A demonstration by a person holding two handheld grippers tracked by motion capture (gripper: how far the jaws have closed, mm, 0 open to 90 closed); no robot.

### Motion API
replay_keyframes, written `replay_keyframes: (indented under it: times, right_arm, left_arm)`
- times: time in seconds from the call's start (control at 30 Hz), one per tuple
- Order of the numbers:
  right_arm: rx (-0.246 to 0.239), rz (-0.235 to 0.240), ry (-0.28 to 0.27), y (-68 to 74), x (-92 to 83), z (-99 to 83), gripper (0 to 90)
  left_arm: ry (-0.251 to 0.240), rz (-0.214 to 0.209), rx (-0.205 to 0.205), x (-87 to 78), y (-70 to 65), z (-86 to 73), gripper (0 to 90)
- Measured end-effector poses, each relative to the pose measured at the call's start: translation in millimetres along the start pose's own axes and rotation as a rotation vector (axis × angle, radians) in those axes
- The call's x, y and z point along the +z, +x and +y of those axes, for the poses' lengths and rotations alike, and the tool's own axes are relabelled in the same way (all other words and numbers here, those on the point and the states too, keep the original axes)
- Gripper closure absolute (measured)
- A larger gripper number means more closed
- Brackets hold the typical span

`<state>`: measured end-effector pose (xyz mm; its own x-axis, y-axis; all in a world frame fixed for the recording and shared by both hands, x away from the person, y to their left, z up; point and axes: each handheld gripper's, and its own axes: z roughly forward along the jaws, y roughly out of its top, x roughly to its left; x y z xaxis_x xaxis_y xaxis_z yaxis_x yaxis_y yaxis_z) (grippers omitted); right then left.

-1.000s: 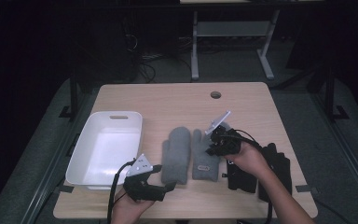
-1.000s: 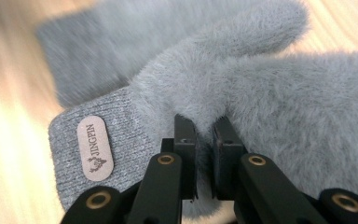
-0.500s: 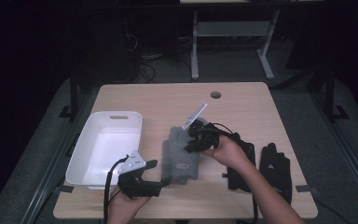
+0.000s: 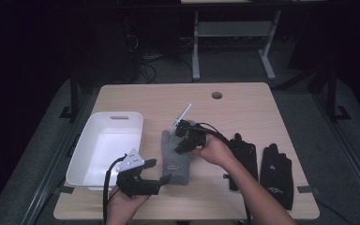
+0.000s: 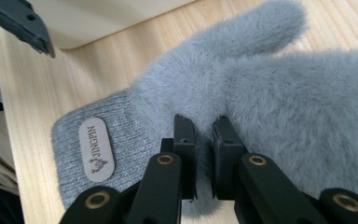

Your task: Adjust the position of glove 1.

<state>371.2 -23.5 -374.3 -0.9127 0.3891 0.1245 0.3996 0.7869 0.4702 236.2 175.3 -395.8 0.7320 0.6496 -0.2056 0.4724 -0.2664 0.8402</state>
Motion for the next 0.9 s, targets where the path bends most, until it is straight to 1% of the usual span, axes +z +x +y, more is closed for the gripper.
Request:
replay_keyframes:
  times: [0.13, 0.17, 0.2, 0.27, 0.3, 0.33, 0.37, 0.4, 0.43, 0.47, 0.5, 0.53, 0.6, 0.63, 0.67, 0.7, 0.73, 0.77, 0.8, 0.9]
  right_arm:
    - [0.016, -0.002, 0.018, -3.4, 10.3, -0.4, 80.1]
    - [0.016, -0.002, 0.018, -3.4, 10.3, -0.4, 80.1]
    - [0.028, 0.009, 0.015, -5.8, 16.6, -2.6, 78.1]
    - [0.041, 0.015, 0.0, -7.3, 19.3, -4.4, 73.1]
    - [0.041, 0.015, 0.0, -7.3, 19.3, -4.4, 73.1]
    - [0.054, 0.011, -0.014, -9.1, 18.9, -5.8, 63.0]
    - [0.054, 0.011, -0.014, -9.1, 18.9, -5.8, 63.0]
    - [0.066, 0.003, -0.041, -11.3, 15.1, -7.5, 54.6]
    - [0.066, 0.003, -0.041, -11.3, 15.1, -7.5, 54.6]
    - [0.071, 0.0, -0.052, -12.3, 12.7, -8.4, 50.2]
    - [0.084, -0.006, -0.068, -14.1, 9.0, -10.2, 47.2]
    - [0.111, -0.02, -0.088, -18.5, 3.6, -13.8, 41.4]
    - [0.136, -0.034, -0.096, -23.6, 0.2, -17.3, 37.6]
    - [0.136, -0.034, -0.096, -23.6, 0.2, -17.3, 37.6]
    - [0.177, -0.044, -0.107, -30.7, -2.4, -21.6, 34.3]
    - [0.177, -0.044, -0.107, -30.7, -2.4, -21.6, 34.3]
    - [0.211, -0.052, -0.108, -36.6, -3.7, -24.4, 31.8]
    - [0.211, -0.052, -0.108, -36.6, -3.7, -24.4, 31.8]
    - [0.25, -0.053, -0.116, -44.2, -4.5, -27.8, 31.3]
    - [0.291, -0.058, -0.13, -54.2, -2.6, -31.6, 28.9]
  left_arm:
    - [0.005, 0.002, 0.0, 0.9, -0.2, 0.0, 22.6]
    - [0.005, 0.002, 0.0, 0.9, -0.2, 0.0, 23.4]
    - [0.007, 0.004, 0.002, 1.6, -0.3, -0.2, 23.4]
    - [0.012, 0.006, 0.001, 2.4, -0.1, -0.4, 23.5]
    - [0.012, 0.006, 0.001, 2.4, -0.1, -0.4, 23.6]
    - [0.015, 0.005, 0.0, 2.7, 0.1, -0.4, 23.6]
    - [0.017, 0.006, 0.0, 3.1, 0.1, -0.6, 23.6]
    - [0.018, 0.007, 0.001, 3.6, -0.4, -0.7, 23.6]
    - [0.018, 0.007, 0.001, 3.6, -0.4, -0.7, 23.6]
    - [0.018, 0.007, 0.0, 3.7, -0.7, -0.8, 23.6]
    - [0.019, 0.006, 0.002, 3.9, -0.7, -0.7, 23.6]
    - [0.02, 0.009, 0.004, 4.2, -1.2, -0.8, 23.6]
    - [0.022, 0.008, 0.003, 4.6, -1.7, -0.7, 23.6]
    - [0.022, 0.008, 0.003, 4.6, -1.7, -0.7, 23.6]
    - [0.023, 0.008, 0.004, 5.0, -1.9, -0.7, 23.6]
    - [0.022, 0.007, 0.006, 5.4, -1.9, -0.7, 23.6]
    - [0.023, 0.006, 0.006, 5.8, -2.1, -0.7, 23.6]
    - [0.023, 0.006, 0.006, 5.8, -2.1, -0.7, 23.6]
    - [0.023, 0.005, 0.007, 6.2, -2.2, -0.9, 23.6]
    - [0.024, 0.002, 0.004, 6.7, -2.2, -1.1, 23.6]
